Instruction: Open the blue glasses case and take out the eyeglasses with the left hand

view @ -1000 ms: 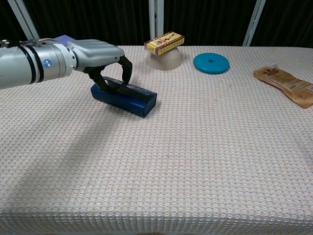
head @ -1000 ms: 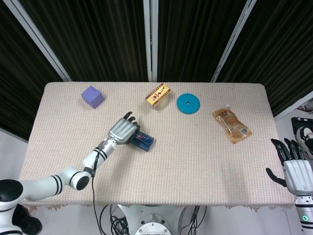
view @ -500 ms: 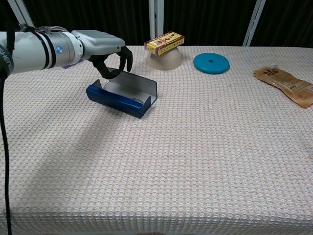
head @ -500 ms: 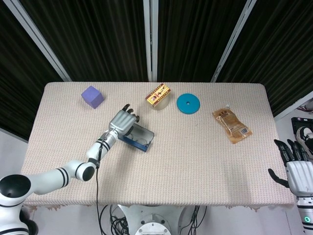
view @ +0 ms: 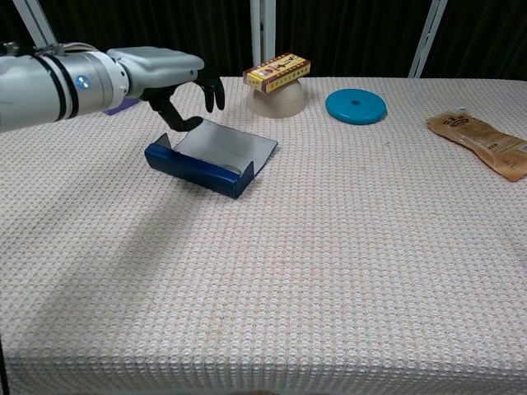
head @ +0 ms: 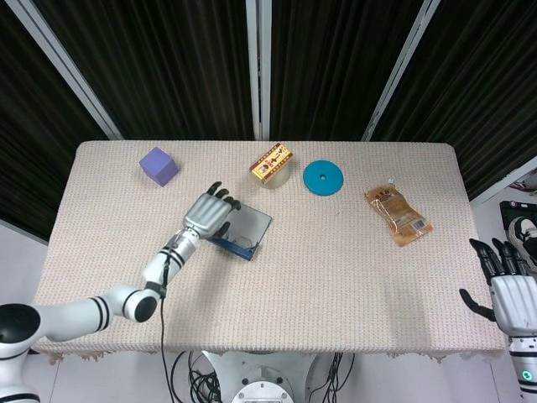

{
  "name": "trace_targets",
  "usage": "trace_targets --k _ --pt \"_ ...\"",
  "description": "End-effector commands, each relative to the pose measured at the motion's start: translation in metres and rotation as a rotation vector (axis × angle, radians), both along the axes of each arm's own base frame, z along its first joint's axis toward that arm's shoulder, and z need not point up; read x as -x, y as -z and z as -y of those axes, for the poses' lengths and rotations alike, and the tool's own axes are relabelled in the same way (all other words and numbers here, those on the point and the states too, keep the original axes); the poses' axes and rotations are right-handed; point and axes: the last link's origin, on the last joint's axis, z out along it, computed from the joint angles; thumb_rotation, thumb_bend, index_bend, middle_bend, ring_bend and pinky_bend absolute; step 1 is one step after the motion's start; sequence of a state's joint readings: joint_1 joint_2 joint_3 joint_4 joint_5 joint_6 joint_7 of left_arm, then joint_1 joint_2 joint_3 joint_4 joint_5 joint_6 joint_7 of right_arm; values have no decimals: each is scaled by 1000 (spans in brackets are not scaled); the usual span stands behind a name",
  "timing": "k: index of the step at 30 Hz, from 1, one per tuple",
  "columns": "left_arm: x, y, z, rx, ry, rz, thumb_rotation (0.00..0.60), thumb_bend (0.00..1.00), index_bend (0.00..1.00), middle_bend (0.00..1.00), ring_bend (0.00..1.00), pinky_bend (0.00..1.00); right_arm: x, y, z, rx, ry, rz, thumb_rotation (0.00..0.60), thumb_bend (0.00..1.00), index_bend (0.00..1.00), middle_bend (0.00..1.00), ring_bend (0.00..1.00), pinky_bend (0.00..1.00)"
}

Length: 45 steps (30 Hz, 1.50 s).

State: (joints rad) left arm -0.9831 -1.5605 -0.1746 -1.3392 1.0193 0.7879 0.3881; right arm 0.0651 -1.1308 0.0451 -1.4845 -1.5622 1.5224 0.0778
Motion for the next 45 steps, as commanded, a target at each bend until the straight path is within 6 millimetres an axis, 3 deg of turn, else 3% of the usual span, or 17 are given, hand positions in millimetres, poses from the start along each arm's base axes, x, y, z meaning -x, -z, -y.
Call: trace_targets --k 1,10,19,36,45 --pt "11 -4 22 11 55 -20 600 452 307 299 140 40 0 2 1 -5 -2 3 600 193 0 143 0 0" --pt "-6 8 68 125 104 69 600 390 280 277 81 30 1 2 2 -13 -5 3 600 193 0 143 0 0" --pt "-18 29 55 119 94 23 600 393 266 277 53 20 4 2 0 -11 0 8 600 193 0 143 0 0" --pt "3 23 68 141 54 -63 600 393 367 390 103 14 3 3 0 -15 -3 8 600 193 0 143 0 0" --pt "32 -9 71 83 40 -194 600 397 447 465 150 10 -1 4 0 -16 -10 6 600 193 0 143 0 0"
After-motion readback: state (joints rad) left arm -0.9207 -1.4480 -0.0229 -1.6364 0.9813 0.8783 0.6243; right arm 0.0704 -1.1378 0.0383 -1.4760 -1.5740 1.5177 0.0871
